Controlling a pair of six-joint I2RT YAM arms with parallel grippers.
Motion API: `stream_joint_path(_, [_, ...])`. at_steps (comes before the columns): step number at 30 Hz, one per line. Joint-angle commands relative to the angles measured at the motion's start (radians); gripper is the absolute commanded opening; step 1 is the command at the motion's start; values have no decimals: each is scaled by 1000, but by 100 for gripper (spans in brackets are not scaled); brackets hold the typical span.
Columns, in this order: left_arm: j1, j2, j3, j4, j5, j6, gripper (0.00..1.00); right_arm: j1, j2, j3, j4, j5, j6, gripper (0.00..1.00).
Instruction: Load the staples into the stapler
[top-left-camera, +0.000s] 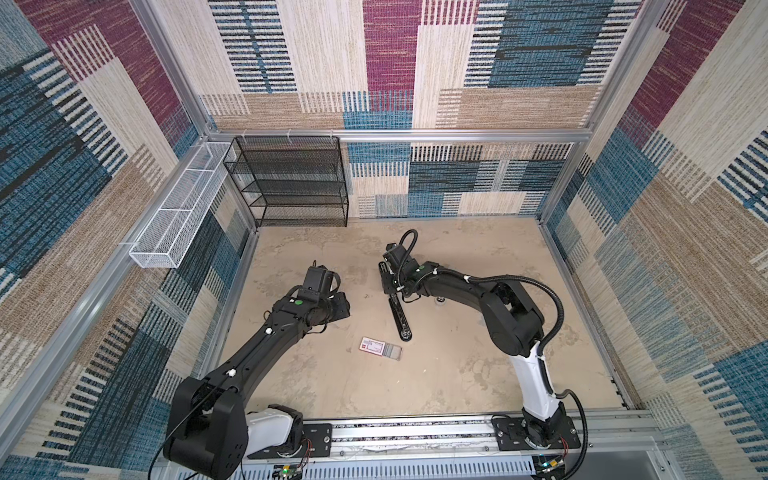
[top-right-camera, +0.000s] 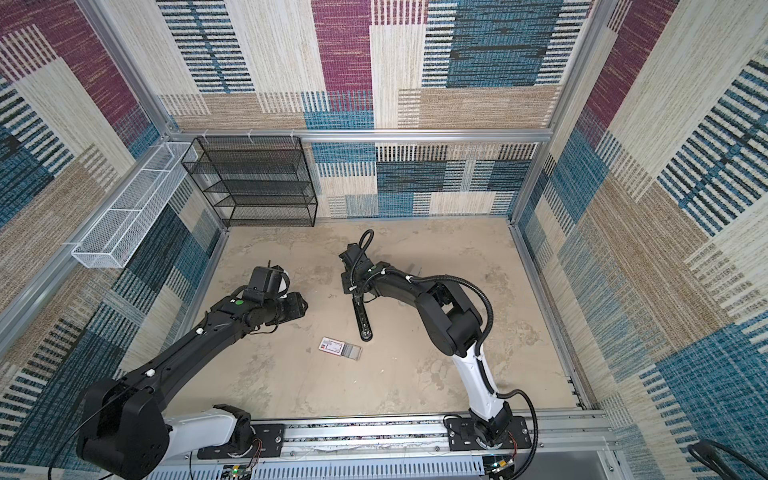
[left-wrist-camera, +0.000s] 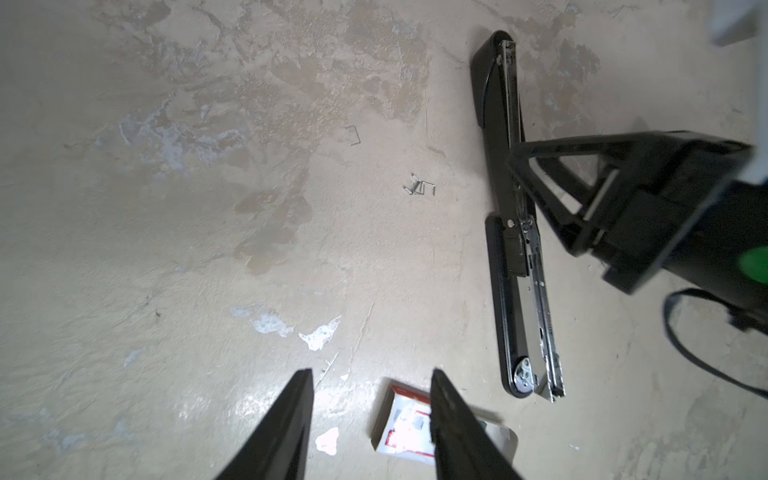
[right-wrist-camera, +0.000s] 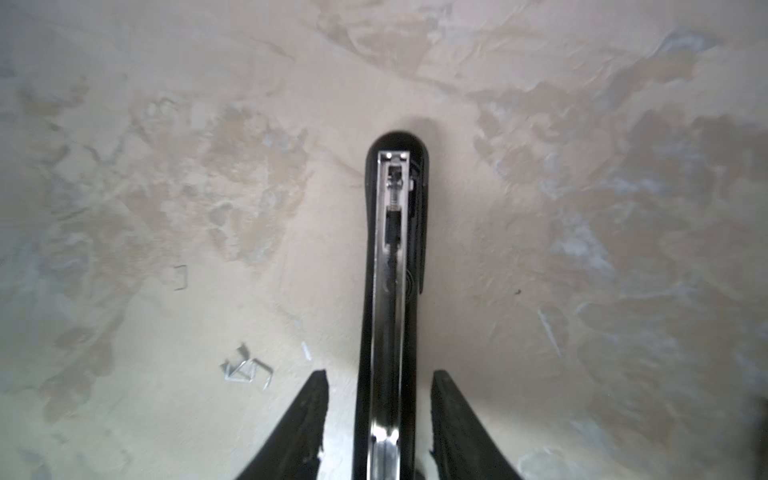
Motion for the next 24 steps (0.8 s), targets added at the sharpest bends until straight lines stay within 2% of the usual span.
stream_joint_path(1, [0, 8, 9, 28, 49, -4, 50, -9, -71, -53, 57, 5, 0, 51])
stream_joint_path(4, [0, 19, 13, 48, 87, -5, 50, -34, -130, -99, 62, 34, -4, 48])
stream_joint_path(9, [-9, 36, 18, 105, 195, -2, 46, -136, -128, -108, 8, -4, -23, 30])
stream_joint_path(15, [-52, 47, 13, 190, 300, 6, 46, -202, -71, -84, -30, 0, -46, 26])
stream_joint_path(24, [-88, 70, 12, 202, 304, 3, 45, -252, -4, 2, -121, 37, -73, 26])
